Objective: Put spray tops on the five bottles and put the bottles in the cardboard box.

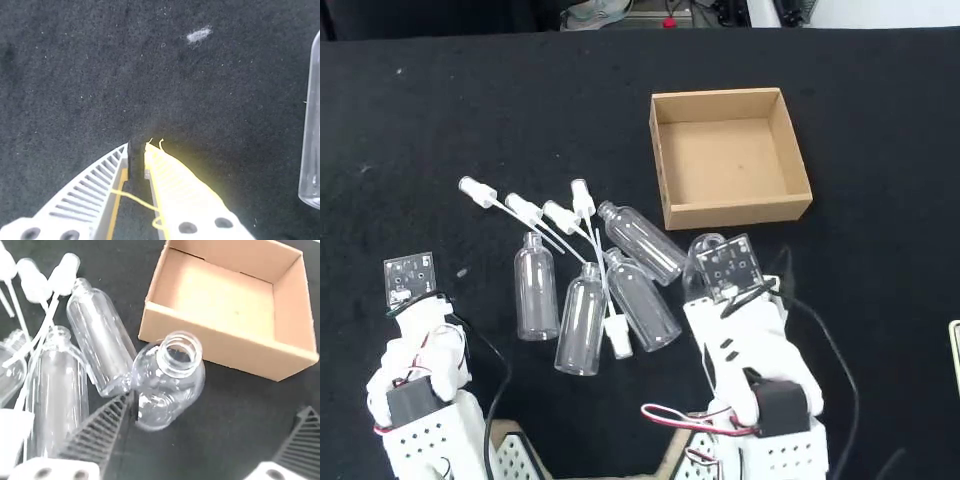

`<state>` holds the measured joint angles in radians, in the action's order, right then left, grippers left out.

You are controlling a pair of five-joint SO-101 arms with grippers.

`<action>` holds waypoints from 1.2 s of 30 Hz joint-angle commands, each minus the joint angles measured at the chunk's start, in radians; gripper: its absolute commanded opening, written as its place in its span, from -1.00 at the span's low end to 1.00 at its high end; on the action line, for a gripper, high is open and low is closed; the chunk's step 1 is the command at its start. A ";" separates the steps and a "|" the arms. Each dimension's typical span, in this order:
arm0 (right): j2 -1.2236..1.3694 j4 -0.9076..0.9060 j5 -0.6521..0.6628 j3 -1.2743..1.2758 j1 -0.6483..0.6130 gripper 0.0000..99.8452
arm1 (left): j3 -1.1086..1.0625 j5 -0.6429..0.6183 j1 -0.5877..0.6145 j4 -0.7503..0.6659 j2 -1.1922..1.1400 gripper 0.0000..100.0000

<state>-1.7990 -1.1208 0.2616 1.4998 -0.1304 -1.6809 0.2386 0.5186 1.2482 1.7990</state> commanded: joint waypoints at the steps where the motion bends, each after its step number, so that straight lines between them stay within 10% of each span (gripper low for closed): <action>1: -0.056 0.153 -0.083 0.076 -0.009 -0.11 | -0.019 -0.008 0.002 0.014 0.000 -0.88; 15: -0.056 0.327 -0.103 0.180 -0.015 -0.13 | -0.019 -0.006 0.002 0.014 0.000 -0.88; 26: -0.056 0.319 -0.103 0.133 0.014 -0.72 | -0.019 -0.006 0.002 0.014 0.000 -0.88; 36: -0.045 -0.015 0.055 -0.268 0.230 -0.71 | -0.019 -0.006 0.002 0.014 0.000 -0.88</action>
<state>-1.7990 -1.0042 0.1987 1.4200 0.0292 -1.6809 0.2386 0.5186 1.2482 1.7990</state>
